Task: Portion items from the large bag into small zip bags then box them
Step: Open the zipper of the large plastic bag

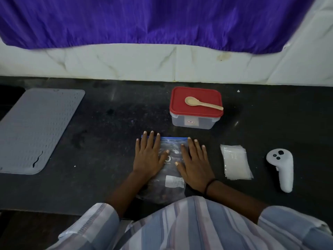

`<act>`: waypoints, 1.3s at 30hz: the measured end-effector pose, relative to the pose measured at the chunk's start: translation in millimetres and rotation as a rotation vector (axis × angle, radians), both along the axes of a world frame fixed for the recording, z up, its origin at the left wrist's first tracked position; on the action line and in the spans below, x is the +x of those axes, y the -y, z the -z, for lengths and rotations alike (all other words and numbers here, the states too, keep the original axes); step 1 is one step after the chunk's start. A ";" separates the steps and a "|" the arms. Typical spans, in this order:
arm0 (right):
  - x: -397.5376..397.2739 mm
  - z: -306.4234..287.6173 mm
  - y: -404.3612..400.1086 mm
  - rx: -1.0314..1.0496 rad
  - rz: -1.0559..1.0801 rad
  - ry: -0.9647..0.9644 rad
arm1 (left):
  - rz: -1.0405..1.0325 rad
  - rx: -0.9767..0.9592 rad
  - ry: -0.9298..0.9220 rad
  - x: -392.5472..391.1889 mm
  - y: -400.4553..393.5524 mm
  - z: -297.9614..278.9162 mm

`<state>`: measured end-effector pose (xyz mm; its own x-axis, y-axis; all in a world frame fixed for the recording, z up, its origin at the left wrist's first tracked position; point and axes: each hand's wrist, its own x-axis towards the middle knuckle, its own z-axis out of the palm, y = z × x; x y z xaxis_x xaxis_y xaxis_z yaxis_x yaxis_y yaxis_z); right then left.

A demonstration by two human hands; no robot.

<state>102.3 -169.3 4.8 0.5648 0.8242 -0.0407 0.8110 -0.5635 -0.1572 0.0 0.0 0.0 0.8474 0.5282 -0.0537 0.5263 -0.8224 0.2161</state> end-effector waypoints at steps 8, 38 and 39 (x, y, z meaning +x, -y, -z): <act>15.8 -1.4 -23.5 0.130 -0.014 0.119 | -0.062 -0.082 0.246 -1.9 -6.1 0.9; 20.6 -59.9 -128.3 0.375 -0.412 -0.203 | -0.496 -0.921 0.961 -5.8 -37.4 -38.0; 21.1 -62.2 -129.7 0.364 -0.406 -0.243 | -0.477 -0.930 0.970 -7.1 -37.8 -38.3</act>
